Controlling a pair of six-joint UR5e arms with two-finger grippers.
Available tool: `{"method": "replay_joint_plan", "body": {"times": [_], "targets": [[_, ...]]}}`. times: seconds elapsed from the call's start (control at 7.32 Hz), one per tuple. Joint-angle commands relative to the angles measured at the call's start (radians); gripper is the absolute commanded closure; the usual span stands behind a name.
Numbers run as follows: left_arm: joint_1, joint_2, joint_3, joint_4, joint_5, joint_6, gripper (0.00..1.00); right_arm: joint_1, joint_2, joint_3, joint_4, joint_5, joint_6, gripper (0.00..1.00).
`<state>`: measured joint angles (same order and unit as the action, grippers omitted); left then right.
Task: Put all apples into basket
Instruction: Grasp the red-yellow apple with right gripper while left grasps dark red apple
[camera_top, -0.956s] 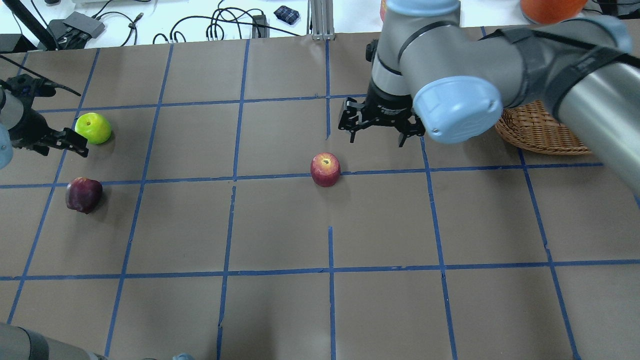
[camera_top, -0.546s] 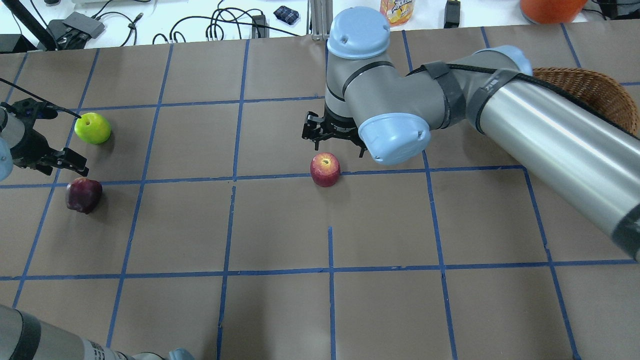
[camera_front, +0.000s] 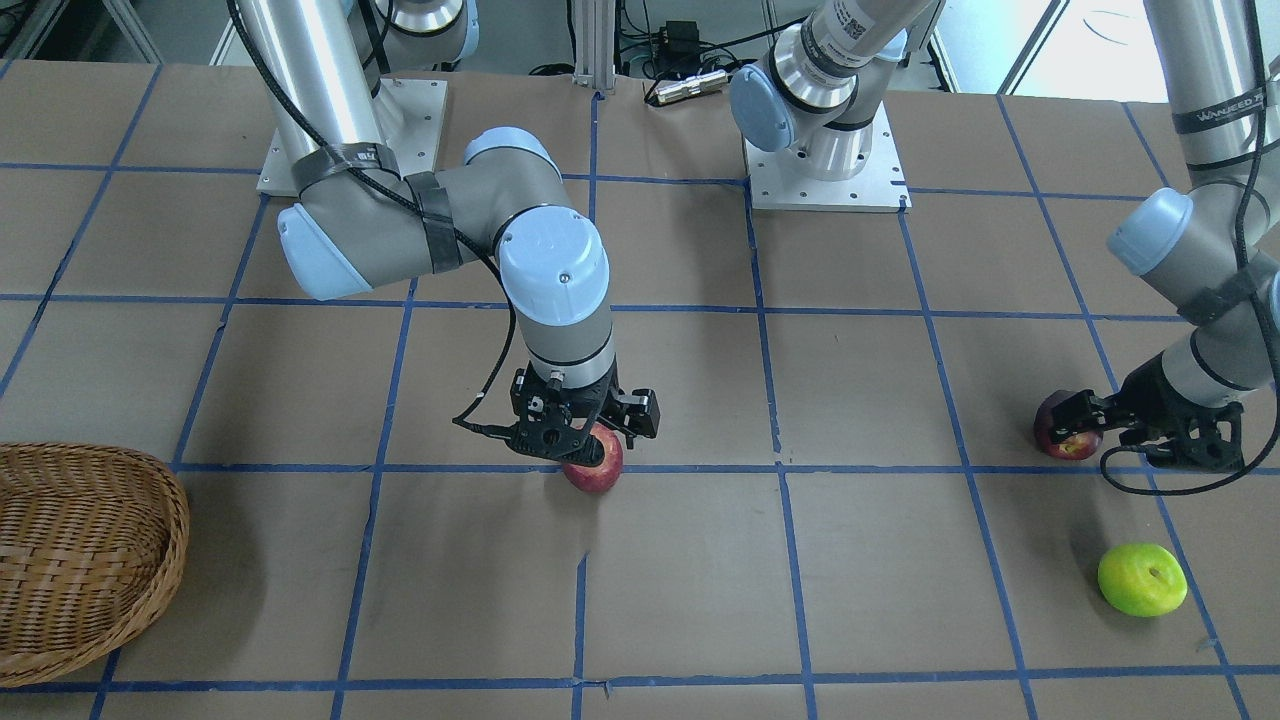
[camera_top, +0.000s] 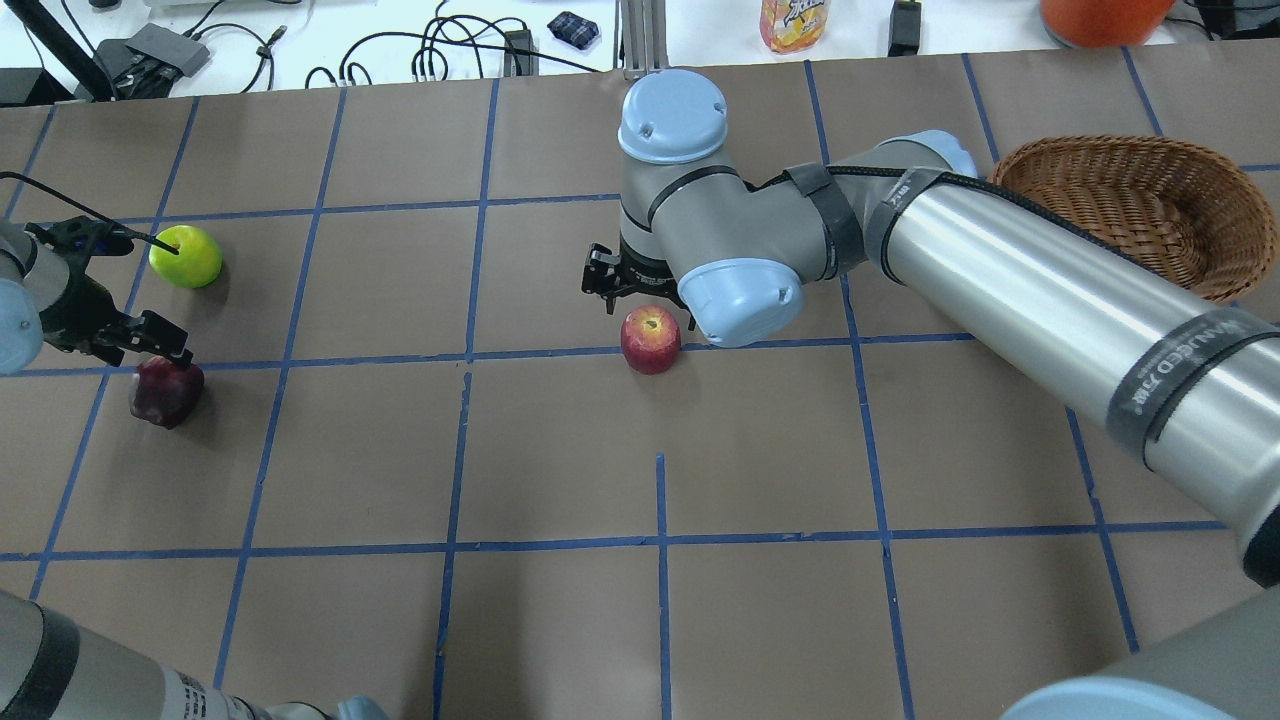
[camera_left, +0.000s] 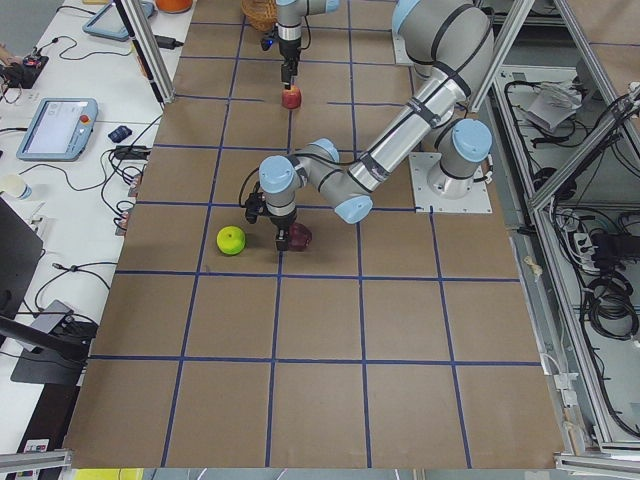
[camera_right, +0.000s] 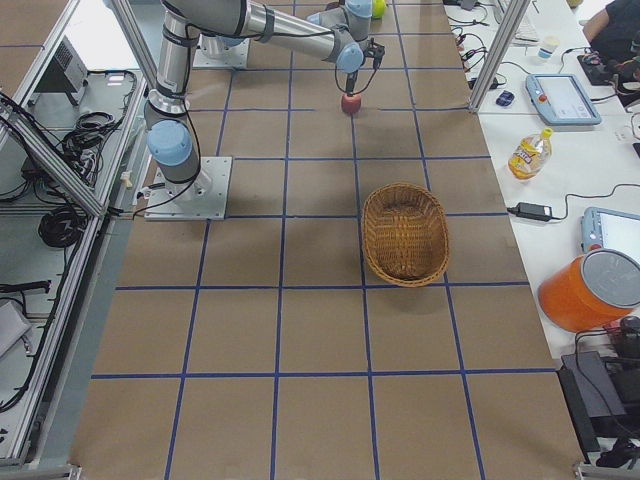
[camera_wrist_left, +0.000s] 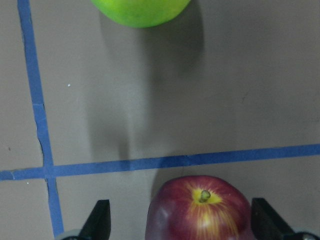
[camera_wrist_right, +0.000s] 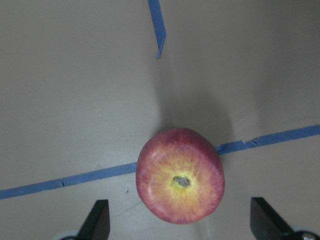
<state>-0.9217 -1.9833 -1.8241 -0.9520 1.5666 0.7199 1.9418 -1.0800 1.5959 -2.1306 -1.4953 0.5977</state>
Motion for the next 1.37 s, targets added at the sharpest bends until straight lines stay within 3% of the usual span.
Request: {"method": "replay_joint_plan", "body": {"times": [0.0,0.27,0.41,0.55,0.68,0.82,0.96,1.23], "targets": [[0.003,0.003,-0.023,-0.033,-0.005,-0.010,0.00,0.000,0.049,-0.017,-0.006,-0.003,0.001,0.00],[0.004,0.003,-0.047,-0.034,-0.005,-0.010,0.00,0.000,0.080,-0.017,-0.006,-0.003,-0.002,0.00],[0.004,0.006,-0.069,-0.015,-0.007,-0.005,0.00,-0.001,0.084,-0.020,-0.011,-0.003,-0.024,0.14],[0.003,0.017,-0.051,-0.022,-0.008,0.000,0.99,-0.001,0.097,-0.019,-0.041,-0.005,-0.027,0.53],[-0.006,0.027,-0.038,-0.042,-0.005,-0.028,1.00,-0.001,0.095,-0.022,-0.041,-0.003,-0.030,0.87],[-0.019,0.044,-0.017,-0.059,-0.003,-0.034,1.00,-0.010,0.086,-0.024,-0.031,-0.003,-0.029,1.00],[-0.041,0.064,0.038,-0.133,-0.006,-0.046,1.00,-0.024,0.054,-0.037,-0.013,-0.005,-0.029,1.00],[-0.171,0.077,0.094,-0.214,-0.119,-0.307,1.00,-0.103,-0.027,-0.127,0.206,-0.008,-0.047,1.00]]}}
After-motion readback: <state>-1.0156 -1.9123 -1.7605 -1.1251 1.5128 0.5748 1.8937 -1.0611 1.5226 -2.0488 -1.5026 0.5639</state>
